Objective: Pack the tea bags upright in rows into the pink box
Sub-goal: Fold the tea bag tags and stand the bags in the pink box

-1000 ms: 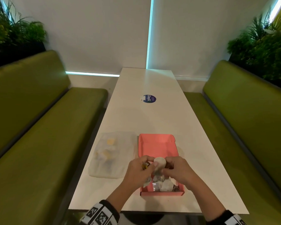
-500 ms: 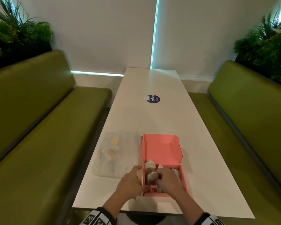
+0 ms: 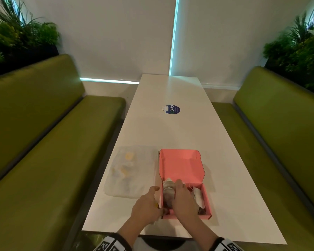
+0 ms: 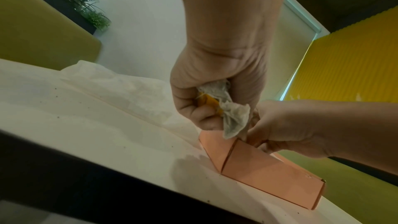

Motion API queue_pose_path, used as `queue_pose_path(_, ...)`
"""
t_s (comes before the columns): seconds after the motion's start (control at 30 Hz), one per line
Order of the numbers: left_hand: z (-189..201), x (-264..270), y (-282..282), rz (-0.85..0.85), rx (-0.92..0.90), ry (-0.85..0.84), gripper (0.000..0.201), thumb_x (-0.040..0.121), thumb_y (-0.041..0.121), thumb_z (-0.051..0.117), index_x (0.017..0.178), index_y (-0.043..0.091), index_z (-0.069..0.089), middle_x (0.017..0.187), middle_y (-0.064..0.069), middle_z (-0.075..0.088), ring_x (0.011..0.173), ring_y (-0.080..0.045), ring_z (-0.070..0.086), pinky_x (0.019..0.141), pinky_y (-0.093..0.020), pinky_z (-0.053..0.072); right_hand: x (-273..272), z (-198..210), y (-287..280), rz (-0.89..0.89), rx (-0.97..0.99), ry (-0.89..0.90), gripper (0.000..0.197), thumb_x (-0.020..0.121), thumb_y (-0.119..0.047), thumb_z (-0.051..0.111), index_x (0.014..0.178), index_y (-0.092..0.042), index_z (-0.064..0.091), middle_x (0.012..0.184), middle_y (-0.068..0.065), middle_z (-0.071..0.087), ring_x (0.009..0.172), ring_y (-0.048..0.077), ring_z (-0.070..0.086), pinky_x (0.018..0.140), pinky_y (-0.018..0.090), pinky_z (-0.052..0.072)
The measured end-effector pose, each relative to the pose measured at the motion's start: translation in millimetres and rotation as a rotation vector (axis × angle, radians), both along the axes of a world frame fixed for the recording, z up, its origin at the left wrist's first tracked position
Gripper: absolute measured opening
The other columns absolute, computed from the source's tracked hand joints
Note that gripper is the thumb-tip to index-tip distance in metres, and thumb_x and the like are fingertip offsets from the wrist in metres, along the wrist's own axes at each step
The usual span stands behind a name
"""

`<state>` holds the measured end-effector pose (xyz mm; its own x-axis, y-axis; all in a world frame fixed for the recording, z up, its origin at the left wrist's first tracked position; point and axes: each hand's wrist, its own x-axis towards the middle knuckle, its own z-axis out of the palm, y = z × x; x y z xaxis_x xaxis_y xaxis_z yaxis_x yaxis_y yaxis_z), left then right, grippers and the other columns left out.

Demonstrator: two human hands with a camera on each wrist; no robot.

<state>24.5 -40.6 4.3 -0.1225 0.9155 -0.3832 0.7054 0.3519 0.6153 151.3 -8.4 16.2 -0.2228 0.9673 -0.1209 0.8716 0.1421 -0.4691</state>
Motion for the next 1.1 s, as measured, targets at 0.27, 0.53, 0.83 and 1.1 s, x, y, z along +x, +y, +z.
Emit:
queue_pose_path(0.27, -3.3, 0.9, 0.1, 0.023, -0.013, 0.004, 0.071, 0.077, 0.031, 0.071, 0.135, 0.032, 0.030, 0.107, -0.001, 0.063, 0.086, -0.023, 0.067, 0.075, -0.035, 0.057, 6.2, 2.5, -4.8, 0.242, -0.094, -0.186, 0.024, 0.093, -0.015, 0.043, 0.111, -0.014, 0.060, 0.108, 0.005, 0.065, 0.101, 0.022, 0.062, 0.085, 0.028, 0.049)
queue_pose_path(0.53, 1.1, 0.9, -2.2, 0.024, -0.014, 0.024, 0.076, 0.075, 0.040, 0.073, 0.136, 0.031, 0.029, 0.108, 0.000, 0.064, 0.081, -0.017, 0.066, 0.070, -0.028, 0.053, 24.6, 3.3, 11.5, -0.079, 0.205, -0.129, 0.022, 0.092, -0.030, 0.049, 0.109, -0.019, 0.058, 0.112, 0.000, 0.054, 0.096, 0.015, 0.057, 0.082, 0.025, 0.043)
queue_pose_path(0.83, 4.4, 2.2, -5.3, 0.040, -0.015, 0.027, 0.074, 0.074, 0.039, 0.074, 0.133, 0.032, 0.032, 0.108, 0.000, 0.063, 0.087, -0.022, 0.068, 0.075, -0.034, 0.057, 57.4, 10.5, 27.6, -0.298, 0.012, -0.131, 0.010, 0.082, -0.030, 0.061, 0.088, -0.022, 0.061, 0.101, 0.000, 0.040, 0.093, 0.018, 0.053, 0.083, 0.033, 0.031)
queue_pose_path(1.1, 8.4, -0.6, -5.0, 0.056, 0.062, 0.039, 0.065, 0.077, 0.039, 0.072, 0.130, 0.033, 0.036, 0.093, 0.006, 0.060, 0.080, -0.017, 0.066, 0.073, -0.029, 0.055, 74.3, 69.1, 44.2, -0.344, 0.533, 0.627, 0.013, 0.085, -0.010, 0.066, 0.078, -0.017, 0.057, 0.076, -0.003, 0.062, 0.073, 0.015, 0.060, 0.067, 0.027, 0.045)
